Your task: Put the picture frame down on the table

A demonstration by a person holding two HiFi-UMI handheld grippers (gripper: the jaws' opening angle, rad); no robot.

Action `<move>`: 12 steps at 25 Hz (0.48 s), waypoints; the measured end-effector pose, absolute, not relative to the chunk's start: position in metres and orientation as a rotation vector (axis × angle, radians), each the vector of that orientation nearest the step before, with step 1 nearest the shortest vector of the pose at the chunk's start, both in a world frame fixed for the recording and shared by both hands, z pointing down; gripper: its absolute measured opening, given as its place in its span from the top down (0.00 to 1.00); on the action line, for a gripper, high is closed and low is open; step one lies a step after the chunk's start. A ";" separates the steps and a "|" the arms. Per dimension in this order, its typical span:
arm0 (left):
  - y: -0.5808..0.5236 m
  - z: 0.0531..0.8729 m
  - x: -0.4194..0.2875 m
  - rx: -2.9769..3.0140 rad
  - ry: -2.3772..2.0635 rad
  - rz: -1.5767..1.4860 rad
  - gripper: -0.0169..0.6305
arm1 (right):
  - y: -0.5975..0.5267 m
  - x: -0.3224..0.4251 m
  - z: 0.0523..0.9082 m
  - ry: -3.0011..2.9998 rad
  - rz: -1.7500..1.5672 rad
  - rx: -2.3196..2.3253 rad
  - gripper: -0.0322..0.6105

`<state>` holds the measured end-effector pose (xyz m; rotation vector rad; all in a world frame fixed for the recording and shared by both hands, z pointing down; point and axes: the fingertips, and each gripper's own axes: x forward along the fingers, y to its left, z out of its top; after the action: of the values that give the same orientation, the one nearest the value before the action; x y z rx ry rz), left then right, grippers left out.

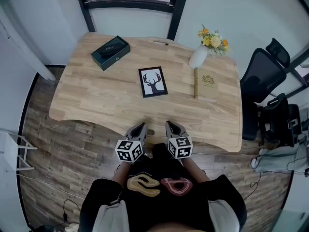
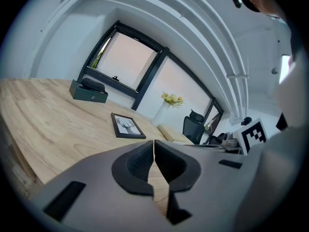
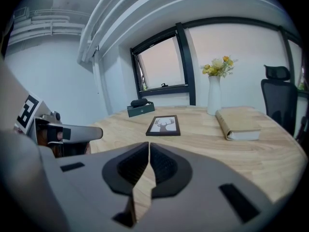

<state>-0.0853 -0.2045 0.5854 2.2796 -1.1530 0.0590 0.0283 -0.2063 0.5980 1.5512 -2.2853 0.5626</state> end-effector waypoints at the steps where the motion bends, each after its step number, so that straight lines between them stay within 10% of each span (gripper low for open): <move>1: -0.206 0.585 -0.087 2.278 -1.162 0.057 0.94 | -0.207 0.029 0.597 -2.286 0.557 1.564 0.92; 12: -0.204 0.576 -0.085 2.322 -1.173 0.086 0.95 | -0.208 0.038 0.585 -2.301 0.523 1.628 0.93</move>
<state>-0.0855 -0.2042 0.5758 2.3219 -1.1733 0.0862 0.0383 -0.2080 0.5853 1.6281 -2.3015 0.5231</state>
